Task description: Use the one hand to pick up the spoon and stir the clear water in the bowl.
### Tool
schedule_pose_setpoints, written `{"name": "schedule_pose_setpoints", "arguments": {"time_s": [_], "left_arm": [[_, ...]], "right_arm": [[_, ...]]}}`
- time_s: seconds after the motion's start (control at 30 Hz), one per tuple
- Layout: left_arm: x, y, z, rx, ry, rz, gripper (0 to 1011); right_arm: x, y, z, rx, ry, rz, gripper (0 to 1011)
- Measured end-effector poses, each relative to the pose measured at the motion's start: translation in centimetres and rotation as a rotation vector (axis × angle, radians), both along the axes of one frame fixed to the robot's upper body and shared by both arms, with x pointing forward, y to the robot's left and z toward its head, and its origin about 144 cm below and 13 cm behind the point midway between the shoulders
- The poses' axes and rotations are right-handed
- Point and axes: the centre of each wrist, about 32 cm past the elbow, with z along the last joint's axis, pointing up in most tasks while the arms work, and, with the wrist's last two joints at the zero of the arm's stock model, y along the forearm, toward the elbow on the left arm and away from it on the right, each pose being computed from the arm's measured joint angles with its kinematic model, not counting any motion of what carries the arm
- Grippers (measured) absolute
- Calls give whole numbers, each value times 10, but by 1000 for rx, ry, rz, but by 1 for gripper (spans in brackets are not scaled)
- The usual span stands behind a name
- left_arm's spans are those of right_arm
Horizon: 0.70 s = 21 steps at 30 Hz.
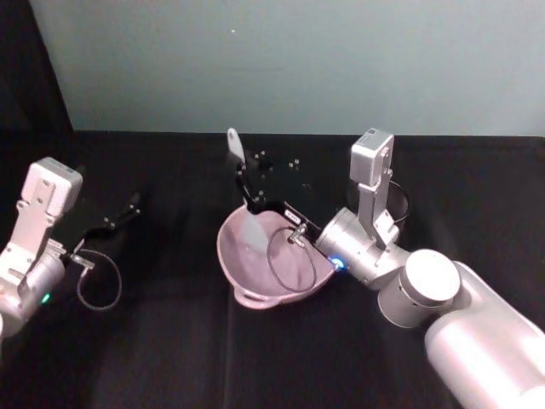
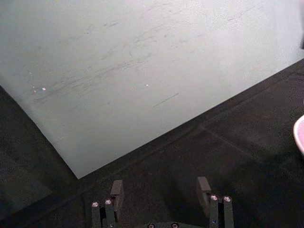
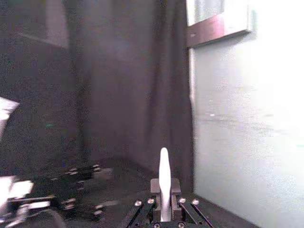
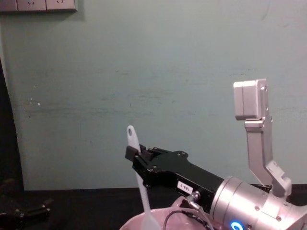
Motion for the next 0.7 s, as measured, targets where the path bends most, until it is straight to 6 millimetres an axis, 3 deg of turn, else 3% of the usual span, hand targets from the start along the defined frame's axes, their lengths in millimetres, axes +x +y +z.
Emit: {"name": "schedule_pose_setpoints", "arguments": {"time_s": [0.37,0.7], "left_arm": [[0,0,0,0,0,0,1011],[0,0,0,0,0,0,1011]], "right_arm": [[13,-21,-1,-11,1,-121,127],[-8,-55,9,-4,15,-125,126]]}}
